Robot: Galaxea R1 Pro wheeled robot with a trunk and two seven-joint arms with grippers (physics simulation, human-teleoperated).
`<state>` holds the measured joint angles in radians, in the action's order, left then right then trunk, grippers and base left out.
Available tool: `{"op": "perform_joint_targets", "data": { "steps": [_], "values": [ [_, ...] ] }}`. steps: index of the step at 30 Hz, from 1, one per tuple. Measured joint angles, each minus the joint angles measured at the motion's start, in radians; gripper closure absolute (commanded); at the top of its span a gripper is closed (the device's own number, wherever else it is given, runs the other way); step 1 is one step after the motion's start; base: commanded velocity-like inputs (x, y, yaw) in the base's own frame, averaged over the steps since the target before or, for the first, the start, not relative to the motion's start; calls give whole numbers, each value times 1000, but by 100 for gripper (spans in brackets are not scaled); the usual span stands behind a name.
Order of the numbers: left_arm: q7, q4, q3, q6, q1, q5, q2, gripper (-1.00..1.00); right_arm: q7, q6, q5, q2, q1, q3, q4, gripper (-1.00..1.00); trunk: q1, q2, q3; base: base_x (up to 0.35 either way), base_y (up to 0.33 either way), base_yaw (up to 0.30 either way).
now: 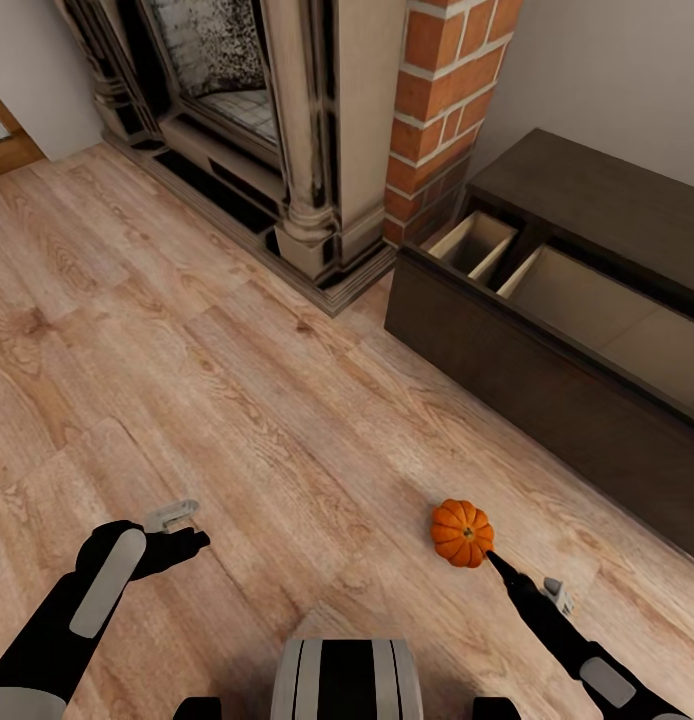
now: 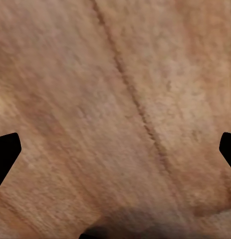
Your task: Place each of the two pumpkins and all three candles from the living room inside a cabinet in the living room (use any cabinet), then make sure every cabinet is closed, and position the cauldron so it is next to a table in the living room.
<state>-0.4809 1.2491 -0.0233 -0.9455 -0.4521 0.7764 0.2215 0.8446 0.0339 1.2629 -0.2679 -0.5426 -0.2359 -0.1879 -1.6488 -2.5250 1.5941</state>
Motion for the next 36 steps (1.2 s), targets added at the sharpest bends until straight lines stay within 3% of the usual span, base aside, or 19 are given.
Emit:
{"op": "perform_joint_targets", "data": {
  "steps": [7, 36],
  "values": [
    [0, -1, -1, 0, 0, 0, 0, -100, 16, -2, 0, 2, 0, 3, 37, -100, -3, -1, 23, 0, 0, 0],
    [0, 6, -5, 0, 0, -1, -2, -100, 17, -3, 0, 3, 0, 4, 42, -100, -3, -1, 23, 66, 0, 0]
  ]
}}
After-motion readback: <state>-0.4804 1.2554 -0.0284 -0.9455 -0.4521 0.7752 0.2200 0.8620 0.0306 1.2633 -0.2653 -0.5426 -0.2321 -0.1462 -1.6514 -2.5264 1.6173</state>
